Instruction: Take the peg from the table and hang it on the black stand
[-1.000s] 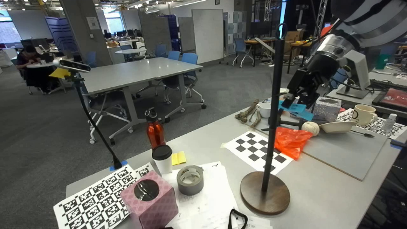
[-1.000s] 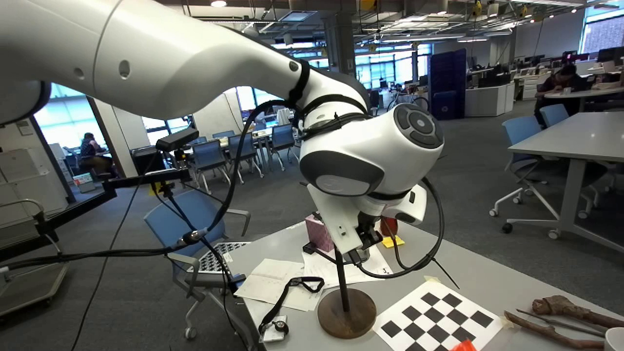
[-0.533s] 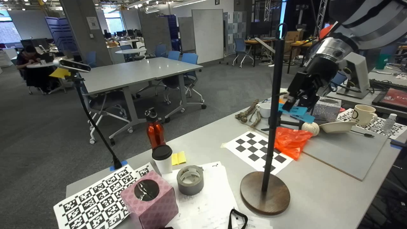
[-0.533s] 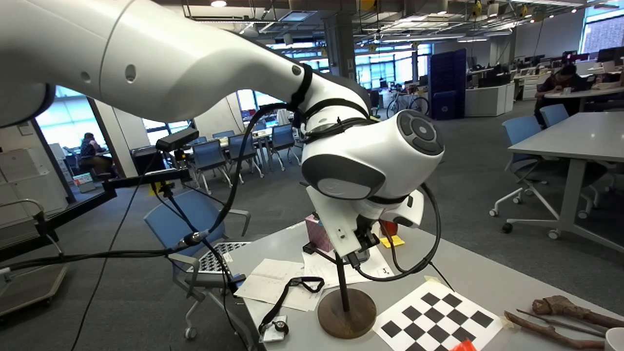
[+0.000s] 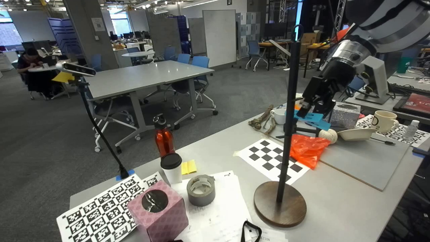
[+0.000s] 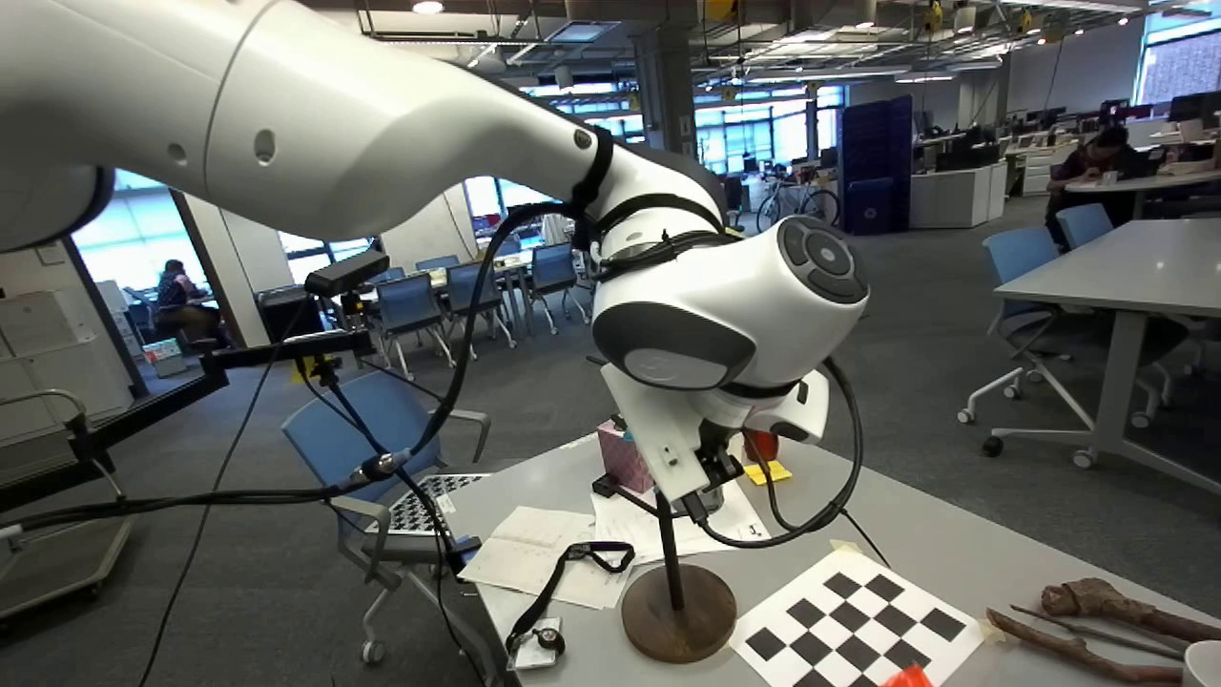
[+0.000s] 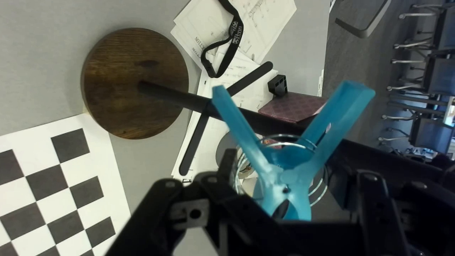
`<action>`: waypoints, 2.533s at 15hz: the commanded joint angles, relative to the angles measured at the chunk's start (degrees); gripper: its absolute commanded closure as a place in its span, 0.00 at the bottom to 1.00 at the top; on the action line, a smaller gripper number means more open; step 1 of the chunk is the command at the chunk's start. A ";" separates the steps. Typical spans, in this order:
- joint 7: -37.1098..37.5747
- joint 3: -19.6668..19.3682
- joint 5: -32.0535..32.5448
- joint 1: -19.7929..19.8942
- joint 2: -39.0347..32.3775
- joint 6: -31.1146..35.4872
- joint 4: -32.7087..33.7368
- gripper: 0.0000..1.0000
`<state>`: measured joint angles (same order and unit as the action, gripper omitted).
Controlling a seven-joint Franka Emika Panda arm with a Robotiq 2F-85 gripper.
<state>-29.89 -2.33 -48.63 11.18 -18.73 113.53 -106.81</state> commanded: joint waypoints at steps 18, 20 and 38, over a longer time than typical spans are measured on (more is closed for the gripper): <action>-1.72 0.44 -1.49 0.74 -1.04 -2.62 1.82 0.05; -1.70 0.44 -1.49 0.74 -1.03 -2.62 1.81 0.00; 0.21 -1.61 7.06 0.17 1.19 -0.55 2.97 0.00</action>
<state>-30.14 -3.40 -44.52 11.19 -18.31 113.53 -105.19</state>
